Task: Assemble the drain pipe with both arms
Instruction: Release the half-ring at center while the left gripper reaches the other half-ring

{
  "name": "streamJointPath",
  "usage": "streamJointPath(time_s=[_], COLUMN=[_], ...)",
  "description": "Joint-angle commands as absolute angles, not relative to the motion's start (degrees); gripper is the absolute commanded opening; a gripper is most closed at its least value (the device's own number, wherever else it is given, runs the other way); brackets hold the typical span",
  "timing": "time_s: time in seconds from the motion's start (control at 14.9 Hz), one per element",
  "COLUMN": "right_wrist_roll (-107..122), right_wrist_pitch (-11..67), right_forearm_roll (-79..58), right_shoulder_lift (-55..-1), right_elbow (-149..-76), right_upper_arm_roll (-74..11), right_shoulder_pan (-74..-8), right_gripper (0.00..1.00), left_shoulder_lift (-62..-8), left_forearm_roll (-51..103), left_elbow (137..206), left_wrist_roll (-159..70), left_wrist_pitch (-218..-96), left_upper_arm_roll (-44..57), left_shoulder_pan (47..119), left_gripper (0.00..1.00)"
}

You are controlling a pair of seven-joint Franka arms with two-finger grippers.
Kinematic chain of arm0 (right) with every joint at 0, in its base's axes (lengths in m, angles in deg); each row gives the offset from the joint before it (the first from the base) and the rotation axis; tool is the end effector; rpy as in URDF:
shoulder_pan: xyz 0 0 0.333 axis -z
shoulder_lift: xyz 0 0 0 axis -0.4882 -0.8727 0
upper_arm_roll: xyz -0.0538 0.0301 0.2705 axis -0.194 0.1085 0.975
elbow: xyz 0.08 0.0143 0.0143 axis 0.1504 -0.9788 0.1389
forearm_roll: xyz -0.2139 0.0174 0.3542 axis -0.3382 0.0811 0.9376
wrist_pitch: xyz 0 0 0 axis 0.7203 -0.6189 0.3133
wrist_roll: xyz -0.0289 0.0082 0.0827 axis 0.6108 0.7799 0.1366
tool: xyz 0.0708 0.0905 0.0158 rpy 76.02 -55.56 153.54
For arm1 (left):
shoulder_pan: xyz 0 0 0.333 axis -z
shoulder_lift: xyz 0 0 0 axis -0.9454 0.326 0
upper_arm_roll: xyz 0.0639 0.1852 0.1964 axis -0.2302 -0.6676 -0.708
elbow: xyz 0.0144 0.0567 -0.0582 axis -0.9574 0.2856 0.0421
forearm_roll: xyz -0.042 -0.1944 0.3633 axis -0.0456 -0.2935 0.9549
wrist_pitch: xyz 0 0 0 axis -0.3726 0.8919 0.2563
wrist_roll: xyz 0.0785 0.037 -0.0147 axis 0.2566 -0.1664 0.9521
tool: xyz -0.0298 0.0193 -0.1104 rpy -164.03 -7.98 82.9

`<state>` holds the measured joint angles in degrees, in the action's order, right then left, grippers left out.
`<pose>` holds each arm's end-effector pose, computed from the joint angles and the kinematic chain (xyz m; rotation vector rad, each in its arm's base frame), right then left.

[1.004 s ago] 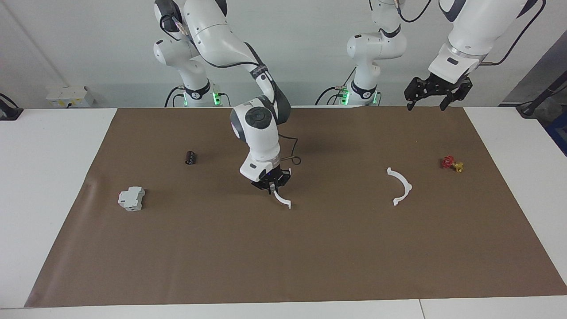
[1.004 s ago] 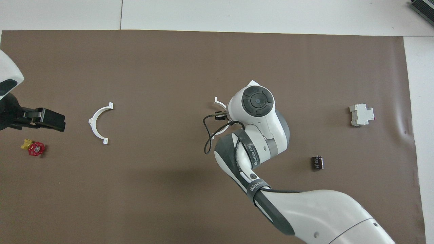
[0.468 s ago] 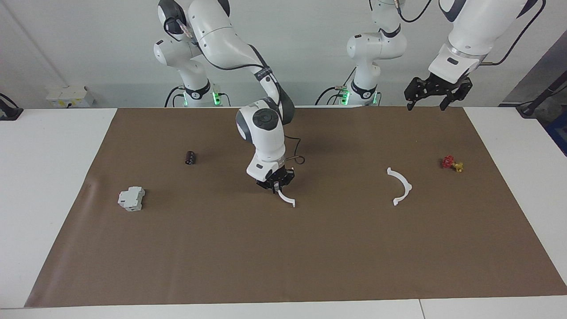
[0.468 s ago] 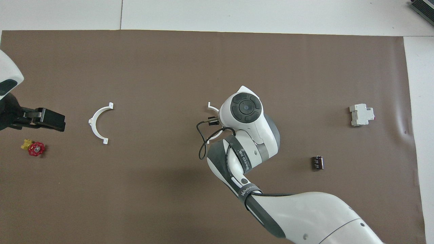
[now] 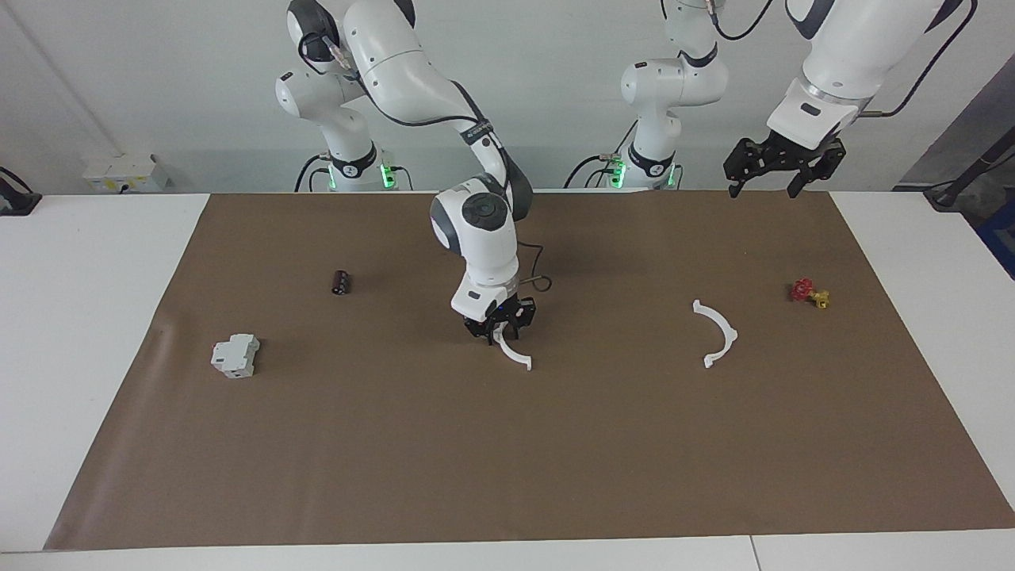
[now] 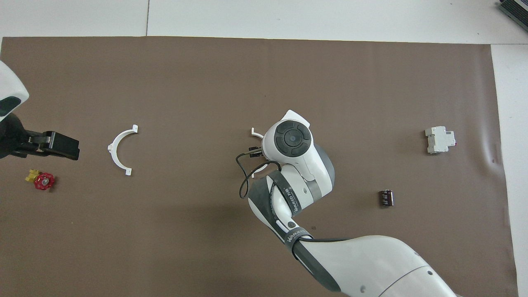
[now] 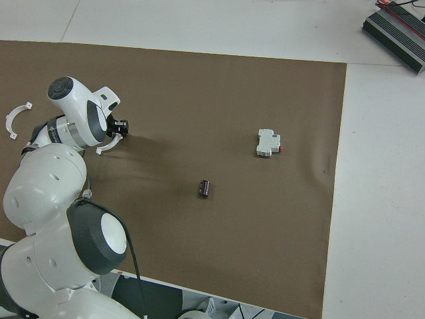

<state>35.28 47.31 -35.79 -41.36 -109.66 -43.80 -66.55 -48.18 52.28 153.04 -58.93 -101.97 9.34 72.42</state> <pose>0.5664 0.3621 0.2396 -3.0534 -0.2539 -0.1564 0.5429 -0.0700 0.5897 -3.1094 0.1674 0.1255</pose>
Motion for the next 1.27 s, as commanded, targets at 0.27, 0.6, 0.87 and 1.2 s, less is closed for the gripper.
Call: streamJointPath(time_s=[0.27,0.6,0.87,1.2], right_wrist_roll=[38.0,37.1,28.7,22.3], right_wrist_pitch=[36.1,27.2,19.3,9.4], right_forearm_roll=[-37.6,-39.7,-39.7,-39.8], right_shoulder_lift=[-30.4,-23.5,-19.4,-17.0], right_elbow=[-108.4,-108.4,-108.4,-110.0], right_upper_arm_roll=[-45.3,-45.3,-45.3,-45.4], right_shoulder_pan=[-60.2,-52.1,-44.3,-37.4], right_gripper=[1.00,1.00,1.00,1.00], left_shoulder_lift=[-50.8,-57.6,-52.6,-47.1], left_forearm_roll=[52.3,52.2,52.0,52.0], left_elbow=[156.9,176.5,181.1,190.5], left_wrist_roll=[-58.6,-58.6,-58.6,-57.9], left_wrist_pitch=[-101.6,-125.1,-134.6,-152.4], left_upper_arm_roll=[9.2,9.0,9.0,9.0], left_shoulder_pan=[71.7,69.9,67.9,66.2], left_gripper=[1.00,1.00,1.00,1.00])
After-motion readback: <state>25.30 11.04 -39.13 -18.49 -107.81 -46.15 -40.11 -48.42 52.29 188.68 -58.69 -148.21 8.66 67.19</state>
